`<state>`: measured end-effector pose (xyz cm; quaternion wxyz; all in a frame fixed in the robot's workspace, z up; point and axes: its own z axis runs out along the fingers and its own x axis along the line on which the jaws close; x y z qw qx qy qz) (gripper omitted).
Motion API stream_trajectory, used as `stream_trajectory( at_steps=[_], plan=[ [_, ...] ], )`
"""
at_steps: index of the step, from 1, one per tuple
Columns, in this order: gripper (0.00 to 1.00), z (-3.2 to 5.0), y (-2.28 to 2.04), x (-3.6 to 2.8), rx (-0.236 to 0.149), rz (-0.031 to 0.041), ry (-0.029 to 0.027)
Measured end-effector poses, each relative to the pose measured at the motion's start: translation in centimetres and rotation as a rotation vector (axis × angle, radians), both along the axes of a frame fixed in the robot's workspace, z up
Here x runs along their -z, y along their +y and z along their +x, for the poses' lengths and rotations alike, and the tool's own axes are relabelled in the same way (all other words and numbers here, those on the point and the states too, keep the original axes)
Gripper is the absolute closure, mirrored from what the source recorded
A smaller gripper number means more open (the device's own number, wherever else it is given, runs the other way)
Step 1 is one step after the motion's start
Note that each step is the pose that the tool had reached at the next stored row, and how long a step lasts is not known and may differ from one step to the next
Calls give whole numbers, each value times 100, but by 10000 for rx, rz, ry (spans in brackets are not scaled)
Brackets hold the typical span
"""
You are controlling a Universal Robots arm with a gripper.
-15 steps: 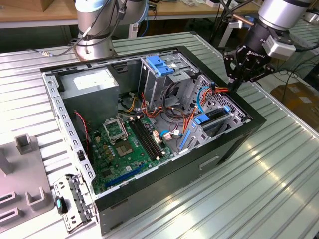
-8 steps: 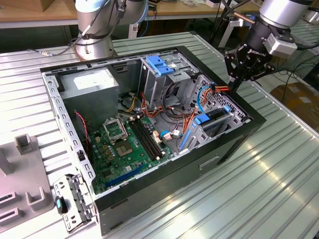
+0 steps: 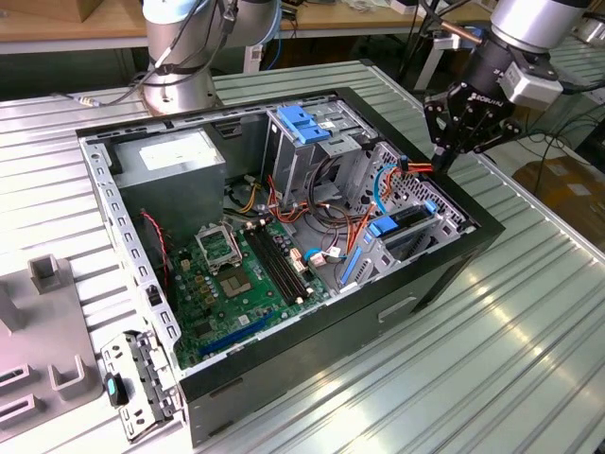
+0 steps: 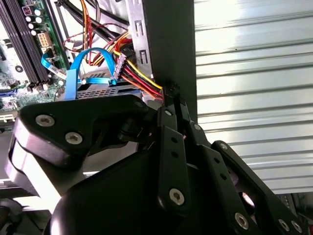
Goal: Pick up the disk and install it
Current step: 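Insert the first disk wire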
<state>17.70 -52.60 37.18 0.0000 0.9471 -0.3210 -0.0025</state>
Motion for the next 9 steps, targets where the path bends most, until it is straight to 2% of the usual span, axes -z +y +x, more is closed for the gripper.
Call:
stream_trajectory(
  at_steps=[5, 9],
  plan=[
    [83, -96, 0, 1, 59, 1, 0],
    [83, -118, 0, 5, 395, 0, 0]
  ],
)
